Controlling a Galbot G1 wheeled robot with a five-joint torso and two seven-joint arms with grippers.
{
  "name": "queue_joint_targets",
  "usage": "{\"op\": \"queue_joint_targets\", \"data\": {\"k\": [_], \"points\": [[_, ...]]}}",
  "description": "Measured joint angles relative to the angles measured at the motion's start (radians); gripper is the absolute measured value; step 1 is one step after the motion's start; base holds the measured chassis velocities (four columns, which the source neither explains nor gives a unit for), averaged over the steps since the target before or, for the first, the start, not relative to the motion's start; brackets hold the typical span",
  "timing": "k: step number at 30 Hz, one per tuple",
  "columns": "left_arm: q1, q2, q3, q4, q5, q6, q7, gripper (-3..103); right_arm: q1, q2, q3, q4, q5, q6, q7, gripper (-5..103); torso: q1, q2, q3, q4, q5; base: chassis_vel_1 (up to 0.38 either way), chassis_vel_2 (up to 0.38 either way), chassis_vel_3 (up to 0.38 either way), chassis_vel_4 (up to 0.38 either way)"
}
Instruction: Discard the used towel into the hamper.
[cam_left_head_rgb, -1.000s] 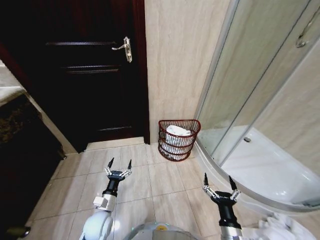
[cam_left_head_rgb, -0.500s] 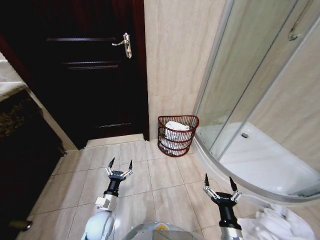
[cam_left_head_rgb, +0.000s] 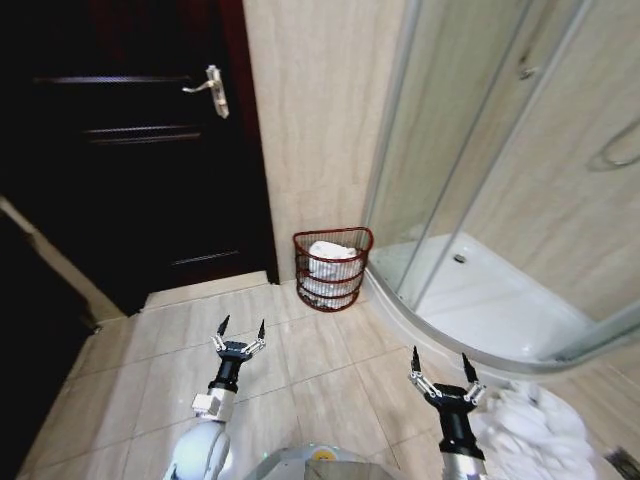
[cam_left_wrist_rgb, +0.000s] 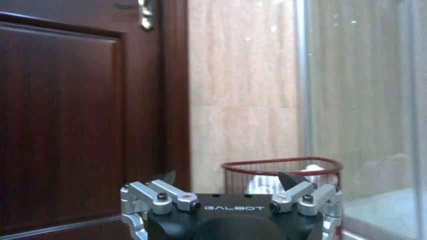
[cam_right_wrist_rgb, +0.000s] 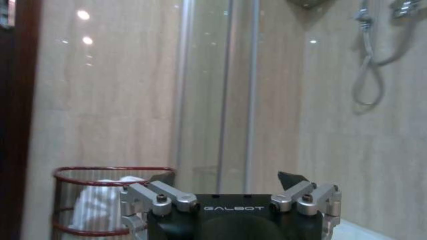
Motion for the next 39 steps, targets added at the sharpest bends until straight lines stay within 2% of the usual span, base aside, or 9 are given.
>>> {"op": "queue_joint_targets", "data": {"k": [6,13,17,35,39], "points": [[-0.006,0.001,0.002,0.001,-0.001,-0.002,0.000,100,-0.009,-0.001,0.002,-0.001,0.000,0.002,0.008,100,0.001,0.002,0.001,-0.0002,0.0001,-0.120,-0.122,-0.107,-0.124],[-0.023,0.001,0.013,0.006,-0.016,-0.030,0.000,100,-0.020,-0.003,0.004,-0.007,0.007,0.004,0.009,100,0.001,0.003,0.002,-0.0007,-0.0001,-0.123,-0.135,-0.131,-0.109],[-0.026,0.001,0.017,0.008,-0.021,-0.032,0.000,100,-0.020,-0.002,0.003,-0.005,0.006,0.005,0.008,100,0.001,0.003,0.002,0.0000,-0.0001,-0.083,-0.099,0.003,0.036],[-0.005,0.001,0.018,0.011,-0.025,-0.047,0.001,100,-0.020,-0.006,0.001,-0.007,0.001,0.014,0.002,100,0.002,0.005,0.003,-0.0001,0.0000,-0.159,-0.147,0.151,0.142],[-0.004,0.000,0.021,0.015,-0.023,-0.061,0.000,100,-0.015,-0.005,0.002,-0.026,-0.004,0.046,0.011,100,0.002,0.005,0.004,-0.0001,0.0000,-0.122,-0.110,0.127,0.127]]}}
